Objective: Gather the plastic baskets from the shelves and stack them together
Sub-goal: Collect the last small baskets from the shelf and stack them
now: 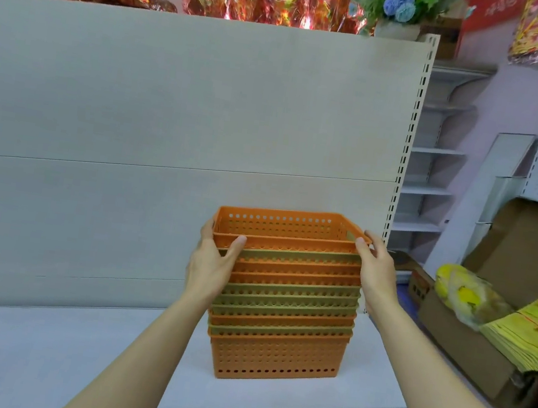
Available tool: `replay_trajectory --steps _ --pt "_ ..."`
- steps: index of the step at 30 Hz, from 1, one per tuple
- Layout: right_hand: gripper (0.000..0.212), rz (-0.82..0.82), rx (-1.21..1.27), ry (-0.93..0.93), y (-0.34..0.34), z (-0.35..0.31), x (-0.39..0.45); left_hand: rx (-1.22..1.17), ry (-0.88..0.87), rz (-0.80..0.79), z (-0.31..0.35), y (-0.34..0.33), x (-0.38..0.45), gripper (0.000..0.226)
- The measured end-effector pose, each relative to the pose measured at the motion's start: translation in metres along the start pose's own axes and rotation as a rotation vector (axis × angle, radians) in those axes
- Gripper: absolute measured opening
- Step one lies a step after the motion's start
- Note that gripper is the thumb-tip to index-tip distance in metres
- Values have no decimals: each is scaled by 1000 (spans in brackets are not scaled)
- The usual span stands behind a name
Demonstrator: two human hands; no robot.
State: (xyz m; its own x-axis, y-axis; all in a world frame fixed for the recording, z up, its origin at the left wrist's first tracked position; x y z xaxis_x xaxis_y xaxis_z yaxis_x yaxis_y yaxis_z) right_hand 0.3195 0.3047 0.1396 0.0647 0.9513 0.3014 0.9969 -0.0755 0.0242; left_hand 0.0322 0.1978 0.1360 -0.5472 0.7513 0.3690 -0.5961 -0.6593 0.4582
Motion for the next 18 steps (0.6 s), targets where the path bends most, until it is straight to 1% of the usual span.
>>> replay_trajectory --steps 2,4,6,8,10,12,15,18 --pt "45 -6 -20 -1 0 -2 -1 6 -2 -9 0 4 4 70" --pt "48 32 -150 56 1 -6 -5 28 -28 -27 5 9 5 69" --pt "50 122 -361 220 4 -16 -18 106 -83 -18 9 16 2 74" --pt "49 168 -492 433 0 -26 -39 266 -178 42 9 27 -6 83" --pt "49 132 -578 619 -10 -31 -62 443 -279 84 5 36 -20 85" --pt "48 58 -632 739 -24 -28 -83 588 -350 103 -3 45 -35 82" --pt "45 -50 -662 844 -48 -21 -117 736 -466 120 -16 58 -62 78" --pt "41 -100 -640 915 -67 -12 -151 850 -548 125 -37 71 -90 68"
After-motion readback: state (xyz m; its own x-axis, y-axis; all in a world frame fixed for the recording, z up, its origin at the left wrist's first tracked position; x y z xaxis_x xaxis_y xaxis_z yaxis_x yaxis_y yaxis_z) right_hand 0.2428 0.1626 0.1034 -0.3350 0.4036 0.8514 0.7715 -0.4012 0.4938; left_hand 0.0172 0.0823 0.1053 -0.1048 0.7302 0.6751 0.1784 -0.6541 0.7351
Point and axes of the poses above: each hand's wrist, its own x-axis towards the middle knuckle, its own y-axis out of the back of the hand, z = x × y, the point moved 6 cm from there along x, towards the middle knuckle, and after that the axes turned 2 degrees about x, right-handed, at the moved point
